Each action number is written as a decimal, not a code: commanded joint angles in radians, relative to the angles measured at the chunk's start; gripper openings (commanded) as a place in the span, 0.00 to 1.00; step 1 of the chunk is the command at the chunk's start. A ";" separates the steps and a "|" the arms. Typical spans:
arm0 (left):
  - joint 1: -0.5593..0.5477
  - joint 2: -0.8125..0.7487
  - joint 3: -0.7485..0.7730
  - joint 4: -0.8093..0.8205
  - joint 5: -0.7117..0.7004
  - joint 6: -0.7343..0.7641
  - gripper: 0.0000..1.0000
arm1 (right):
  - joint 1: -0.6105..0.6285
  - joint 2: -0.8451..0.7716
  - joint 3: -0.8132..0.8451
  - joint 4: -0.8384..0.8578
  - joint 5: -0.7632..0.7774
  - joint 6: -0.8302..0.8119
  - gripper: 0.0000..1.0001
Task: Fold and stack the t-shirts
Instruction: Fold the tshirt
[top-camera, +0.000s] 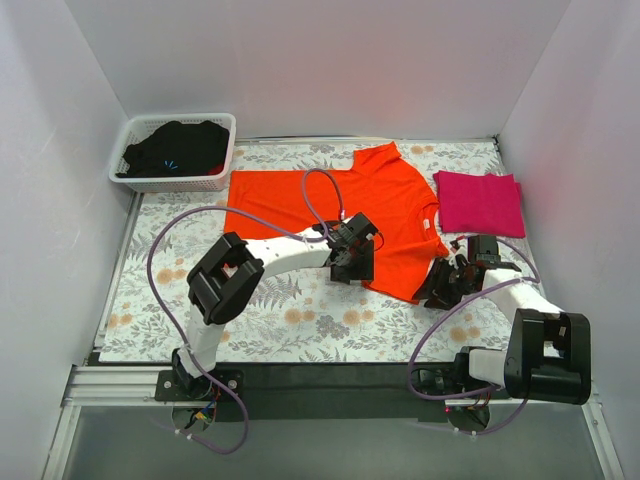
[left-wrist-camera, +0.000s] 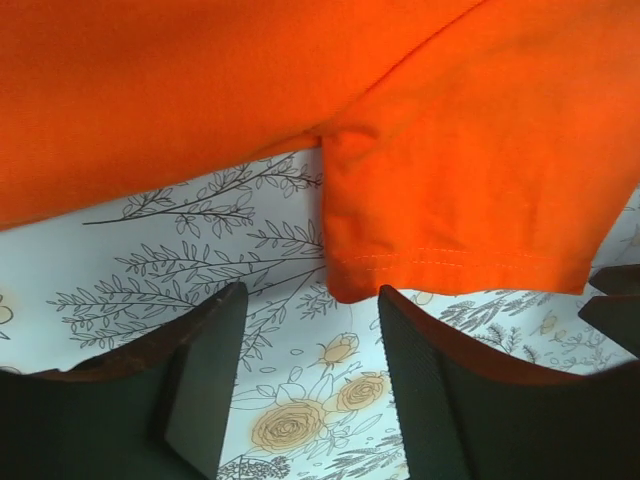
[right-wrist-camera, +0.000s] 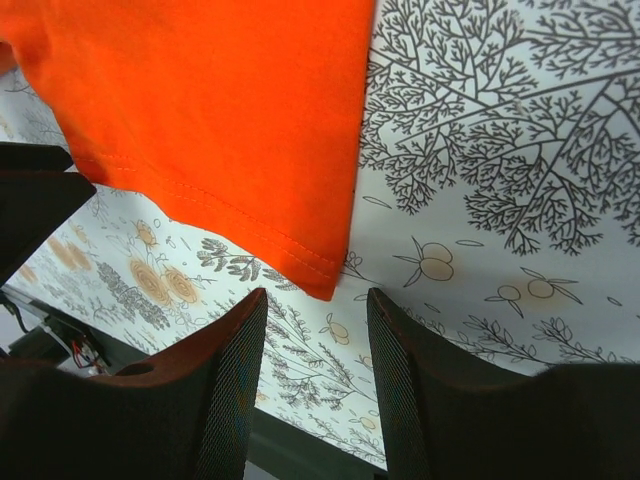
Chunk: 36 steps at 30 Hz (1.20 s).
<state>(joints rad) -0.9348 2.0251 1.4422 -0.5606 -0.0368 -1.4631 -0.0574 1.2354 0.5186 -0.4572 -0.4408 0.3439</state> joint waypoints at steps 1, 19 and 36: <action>-0.007 0.012 0.029 -0.021 0.008 0.003 0.52 | 0.007 0.018 -0.012 0.048 -0.016 0.009 0.44; -0.007 0.052 0.078 0.005 0.011 0.007 0.14 | 0.031 0.056 0.020 0.095 -0.036 0.037 0.01; 0.158 0.073 0.264 0.022 -0.023 0.089 0.04 | 0.030 0.294 0.558 0.069 -0.001 0.026 0.01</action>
<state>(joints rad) -0.8101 2.0911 1.6615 -0.5396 -0.0650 -1.4006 -0.0277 1.4857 0.9997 -0.3931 -0.4484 0.3862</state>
